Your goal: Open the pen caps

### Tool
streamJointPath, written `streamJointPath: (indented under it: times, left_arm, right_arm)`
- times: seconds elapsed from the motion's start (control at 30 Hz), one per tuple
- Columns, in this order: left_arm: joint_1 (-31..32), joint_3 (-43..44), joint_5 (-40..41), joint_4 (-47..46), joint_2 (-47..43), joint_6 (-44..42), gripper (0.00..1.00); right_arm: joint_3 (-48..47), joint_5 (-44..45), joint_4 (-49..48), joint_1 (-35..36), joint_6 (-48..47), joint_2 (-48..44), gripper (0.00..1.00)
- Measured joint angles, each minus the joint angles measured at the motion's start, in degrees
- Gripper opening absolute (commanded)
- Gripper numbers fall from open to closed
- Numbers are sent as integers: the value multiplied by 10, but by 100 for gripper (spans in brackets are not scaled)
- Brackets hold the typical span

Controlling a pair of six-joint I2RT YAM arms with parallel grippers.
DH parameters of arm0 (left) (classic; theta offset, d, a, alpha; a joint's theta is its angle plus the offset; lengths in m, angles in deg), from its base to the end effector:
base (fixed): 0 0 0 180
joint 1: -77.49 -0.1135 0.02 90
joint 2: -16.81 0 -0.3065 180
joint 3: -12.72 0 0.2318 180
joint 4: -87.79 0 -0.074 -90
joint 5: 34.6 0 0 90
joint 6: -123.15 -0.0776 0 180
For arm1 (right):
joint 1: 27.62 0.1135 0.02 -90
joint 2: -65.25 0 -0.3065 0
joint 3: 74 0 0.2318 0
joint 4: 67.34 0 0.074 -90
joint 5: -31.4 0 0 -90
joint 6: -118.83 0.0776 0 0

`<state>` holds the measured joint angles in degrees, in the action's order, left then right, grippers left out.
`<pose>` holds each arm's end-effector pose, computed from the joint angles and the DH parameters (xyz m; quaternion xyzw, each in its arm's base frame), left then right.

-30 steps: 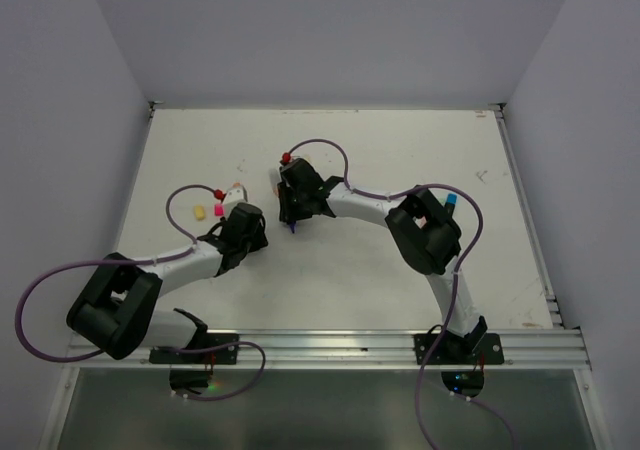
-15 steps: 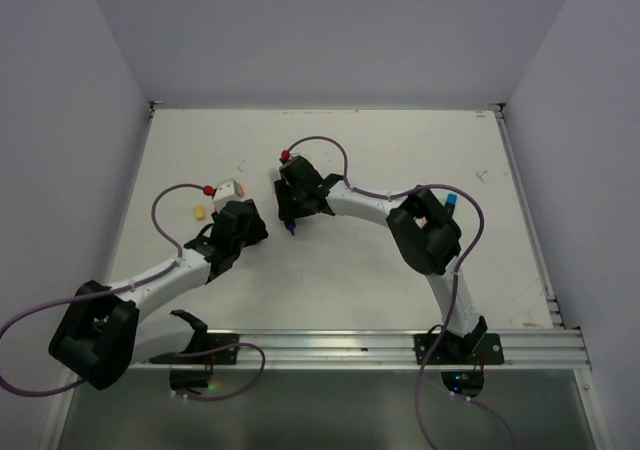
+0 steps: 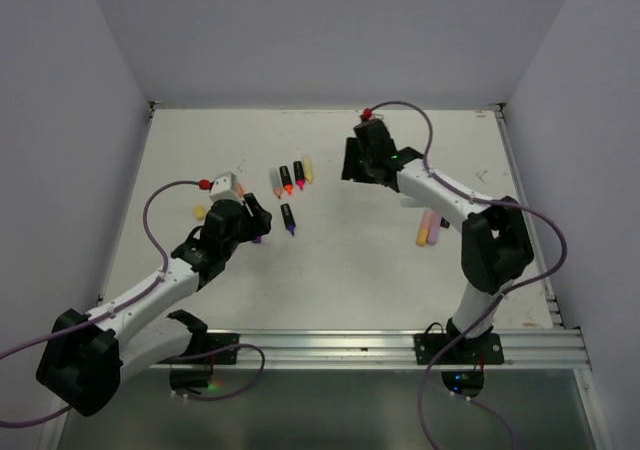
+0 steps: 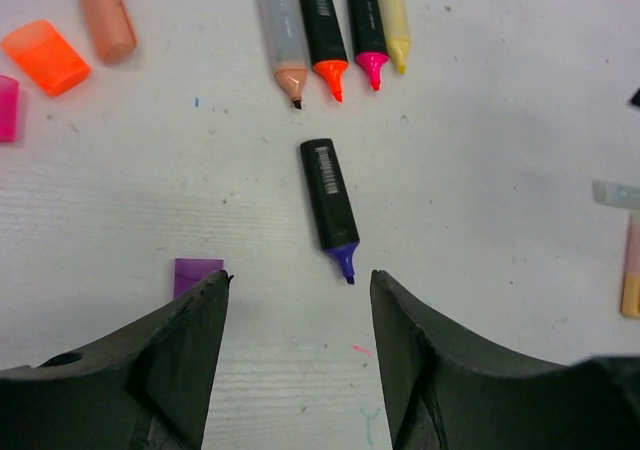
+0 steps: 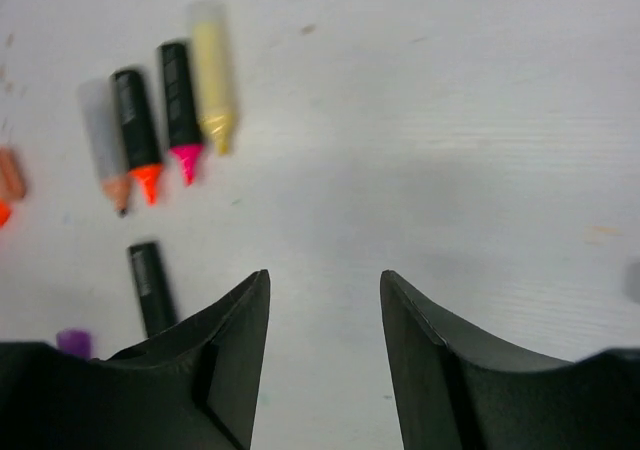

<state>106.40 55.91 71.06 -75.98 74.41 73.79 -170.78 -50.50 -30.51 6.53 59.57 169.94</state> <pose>0.1924 -0.0823 0.2388 -0.1551 0.8493 -0.1826 0.4704 0.3657 0.2348 0.2719 -0.0002 0.9211 0.1509 0.3589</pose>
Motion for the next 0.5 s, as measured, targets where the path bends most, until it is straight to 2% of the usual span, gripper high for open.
streamJointPath:
  times: [0.13,0.3,0.5]
  left_arm:
    - [0,1,-38,-20,24,-4,62]
    - [5,1,-65,-51,51,-9,62]
    - [13,8,-87,-79,88,-9,62]
  right_arm:
    - [45,55,31,-111,2,-73,51]
    - [113,77,65,-152,-7,-121,49]
    - [192,74,83,-214,-15,-129,43]
